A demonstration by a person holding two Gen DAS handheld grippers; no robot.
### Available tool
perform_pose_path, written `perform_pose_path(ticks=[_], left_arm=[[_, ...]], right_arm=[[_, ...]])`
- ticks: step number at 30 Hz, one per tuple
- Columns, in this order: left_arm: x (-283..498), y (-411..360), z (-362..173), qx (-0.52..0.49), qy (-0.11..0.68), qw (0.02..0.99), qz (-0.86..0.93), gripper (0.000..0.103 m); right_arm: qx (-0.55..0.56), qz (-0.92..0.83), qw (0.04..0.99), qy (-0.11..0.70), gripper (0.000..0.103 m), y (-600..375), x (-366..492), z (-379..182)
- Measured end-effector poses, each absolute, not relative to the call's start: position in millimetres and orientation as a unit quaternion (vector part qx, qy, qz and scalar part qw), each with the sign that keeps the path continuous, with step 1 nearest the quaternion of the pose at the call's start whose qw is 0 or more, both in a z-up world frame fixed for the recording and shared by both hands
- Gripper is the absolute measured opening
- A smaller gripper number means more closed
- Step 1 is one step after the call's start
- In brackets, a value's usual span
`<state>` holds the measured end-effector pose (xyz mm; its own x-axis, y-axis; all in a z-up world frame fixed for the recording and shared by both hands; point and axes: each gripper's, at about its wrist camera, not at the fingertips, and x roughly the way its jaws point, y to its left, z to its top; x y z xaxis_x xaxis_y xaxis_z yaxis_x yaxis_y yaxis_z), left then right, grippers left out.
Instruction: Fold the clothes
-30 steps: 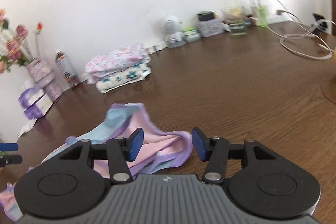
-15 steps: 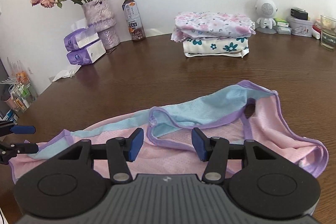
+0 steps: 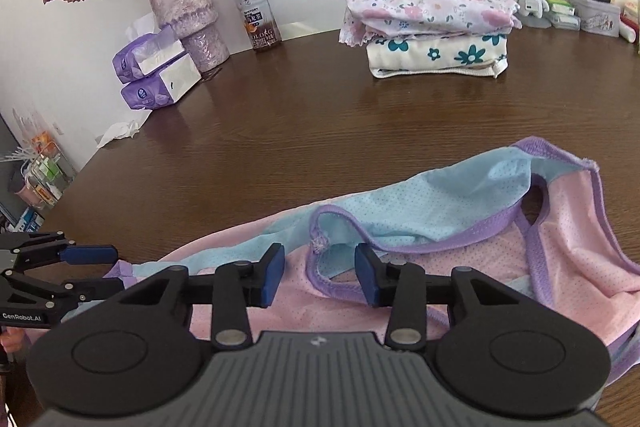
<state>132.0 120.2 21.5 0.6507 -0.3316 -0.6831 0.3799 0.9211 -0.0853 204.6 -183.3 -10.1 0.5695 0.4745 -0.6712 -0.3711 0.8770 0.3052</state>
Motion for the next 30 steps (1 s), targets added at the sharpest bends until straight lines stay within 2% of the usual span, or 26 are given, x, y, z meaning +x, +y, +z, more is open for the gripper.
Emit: perform_pose_path(ticks=[1,3,4,6,9,14,19,24,27,30], left_arm=[[131.7,118.7,21.1,0.038,0.367,0.908,-0.198,0.028],[129.6,114.0,20.1,0.055,0.361,0.908,-0.203,0.020],[128.7,112.0,19.9,0.061,0.360,0.908,-0.205,0.013],[126.1,108.3,20.3,0.070,0.357,0.909,-0.204,0.002],[116.2,101.2,25.8,0.107,0.336,0.917,-0.184,0.001],[107.8,92.4,55.2,0.170,0.271,0.937,-0.141,0.001],[133.9,85.0,76.3,0.223,0.235,0.941,-0.094,0.001],[170.4,74.4,66.1,0.306,0.205,0.929,-0.032,0.001],[186.4,66.2,48.3,0.357,0.193,0.914,-0.005,0.001],[202.2,66.5,30.3,0.364,0.207,0.908,0.001,0.001]], right_arm=[[0.069,0.239,0.884,0.395,0.033,-183.9,205.3,-11.0],[0.079,0.240,0.885,0.391,0.026,-186.7,207.3,-11.3],[0.083,0.242,0.885,0.388,0.019,-188.4,208.0,-11.2],[0.086,0.248,0.885,0.384,0.013,-191.5,209.1,-11.0],[0.090,0.260,0.884,0.378,0.005,-196.8,209.3,-10.4],[0.097,0.286,0.891,0.340,0.005,-207.9,206.6,9.3],[0.084,0.302,0.901,0.299,0.005,-201.6,228.6,42.9],[0.072,0.291,0.911,0.283,0.005,-183.8,265.0,56.1],[0.066,0.281,0.913,0.289,0.005,-173.0,285.2,46.4],[0.063,0.275,0.911,0.301,0.004,-162.7,303.5,28.9]])
